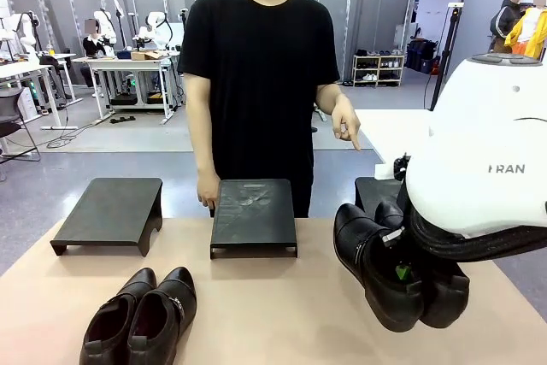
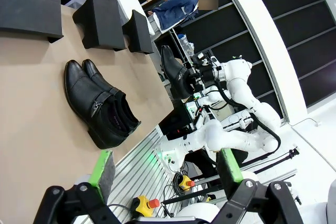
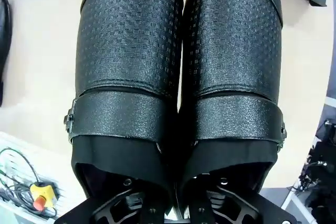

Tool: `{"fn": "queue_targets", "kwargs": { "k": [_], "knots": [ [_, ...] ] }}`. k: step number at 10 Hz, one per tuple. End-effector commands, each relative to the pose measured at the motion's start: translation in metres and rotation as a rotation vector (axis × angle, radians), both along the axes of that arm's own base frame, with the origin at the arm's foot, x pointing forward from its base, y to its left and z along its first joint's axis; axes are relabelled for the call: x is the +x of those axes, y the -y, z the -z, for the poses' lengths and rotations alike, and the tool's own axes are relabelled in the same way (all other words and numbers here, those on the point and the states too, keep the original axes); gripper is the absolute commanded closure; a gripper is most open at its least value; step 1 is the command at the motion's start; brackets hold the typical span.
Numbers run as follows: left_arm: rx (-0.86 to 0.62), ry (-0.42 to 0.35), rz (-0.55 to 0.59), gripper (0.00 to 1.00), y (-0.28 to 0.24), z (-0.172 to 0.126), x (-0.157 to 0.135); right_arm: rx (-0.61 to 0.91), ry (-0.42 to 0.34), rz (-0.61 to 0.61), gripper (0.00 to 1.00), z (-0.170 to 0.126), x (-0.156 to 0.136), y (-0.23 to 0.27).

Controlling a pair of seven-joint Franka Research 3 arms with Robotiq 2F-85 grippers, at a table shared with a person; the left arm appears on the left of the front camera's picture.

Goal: Place the shoes on the stand as instructed by the person.
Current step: Pick up one pair of Shoes and place it on the Shoes Stand indicated by the person.

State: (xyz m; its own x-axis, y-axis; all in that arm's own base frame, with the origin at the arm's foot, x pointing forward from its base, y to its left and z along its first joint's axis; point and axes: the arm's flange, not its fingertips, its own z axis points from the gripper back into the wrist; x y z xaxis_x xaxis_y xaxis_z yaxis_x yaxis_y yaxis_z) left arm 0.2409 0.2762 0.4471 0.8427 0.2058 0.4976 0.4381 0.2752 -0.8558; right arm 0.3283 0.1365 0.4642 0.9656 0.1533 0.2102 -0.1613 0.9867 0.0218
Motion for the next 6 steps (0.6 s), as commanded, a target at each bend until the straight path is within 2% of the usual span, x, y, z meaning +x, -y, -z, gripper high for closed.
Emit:
{"fn": "queue_targets", "kwargs": {
  "k": [1,5,6],
  "knots": [
    [-0.001,0.005,0.0,0.0,-0.0006,-0.0009,-0.0006,0.0,0.0,0.0,1.0,0.0001,-0.0001,-0.0004],
    [-0.001,0.005,0.0,0.0,-0.0006,-0.0009,-0.0006,0.0,0.0,0.0,1.0,0.0001,-0.0001,-0.0004],
    [-0.001,0.005,0.0,0.0,-0.0006,-0.0009,-0.0006,-0.003,-0.017,0.0,0.9,0.0057,-0.0009,0.0001]
  ]
}}
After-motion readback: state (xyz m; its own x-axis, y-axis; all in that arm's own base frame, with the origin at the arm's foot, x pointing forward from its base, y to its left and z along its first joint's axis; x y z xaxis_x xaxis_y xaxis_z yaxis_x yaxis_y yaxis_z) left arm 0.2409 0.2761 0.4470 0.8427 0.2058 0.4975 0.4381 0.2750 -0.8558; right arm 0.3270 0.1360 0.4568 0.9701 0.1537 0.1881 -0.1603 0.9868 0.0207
